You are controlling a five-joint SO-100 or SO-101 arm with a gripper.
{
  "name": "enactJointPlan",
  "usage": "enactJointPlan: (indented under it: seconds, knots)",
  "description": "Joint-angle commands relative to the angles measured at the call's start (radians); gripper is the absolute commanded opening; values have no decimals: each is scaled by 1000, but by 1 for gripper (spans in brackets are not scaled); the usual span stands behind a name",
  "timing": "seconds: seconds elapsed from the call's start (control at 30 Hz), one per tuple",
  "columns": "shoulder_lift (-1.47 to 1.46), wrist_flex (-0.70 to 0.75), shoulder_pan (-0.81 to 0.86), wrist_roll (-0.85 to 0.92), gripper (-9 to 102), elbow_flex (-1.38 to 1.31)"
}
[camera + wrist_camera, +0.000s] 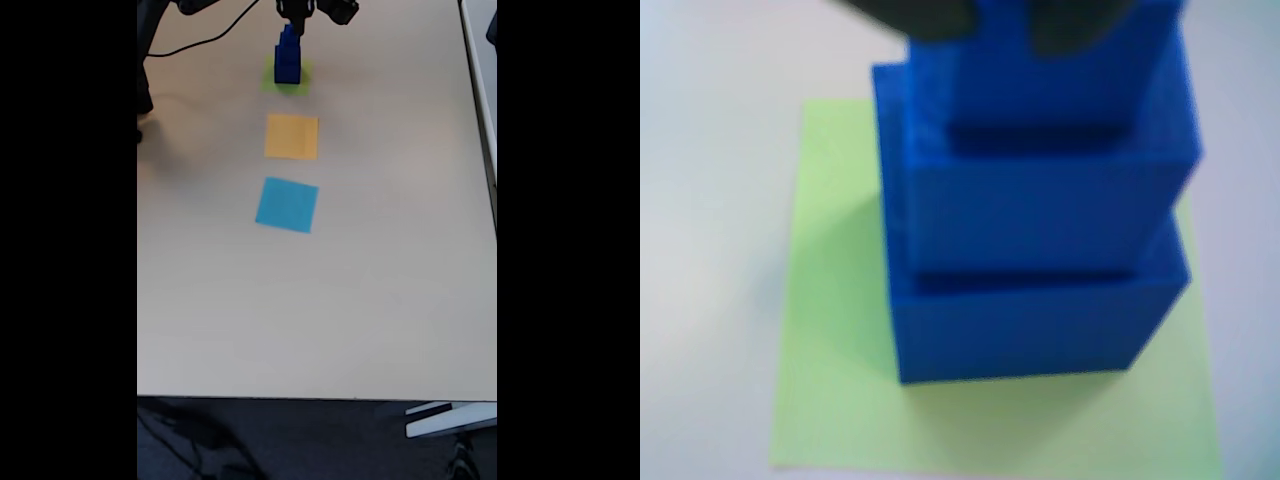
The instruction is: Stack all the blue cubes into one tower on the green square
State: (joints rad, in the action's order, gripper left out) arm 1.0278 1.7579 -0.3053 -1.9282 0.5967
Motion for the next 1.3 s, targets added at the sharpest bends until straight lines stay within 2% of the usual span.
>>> enactJointPlan:
  seconds: [0.0, 0.37, 0.73, 1.03, 1.27]
  knots:
    - [123, -2, -3, 3, 0, -2]
    - [130, -5, 9, 20, 0, 0]
    - [86, -11, 75, 156, 0, -232]
    - [265, 8, 12, -46, 0, 0]
    - [383, 8, 3, -103, 0, 106]
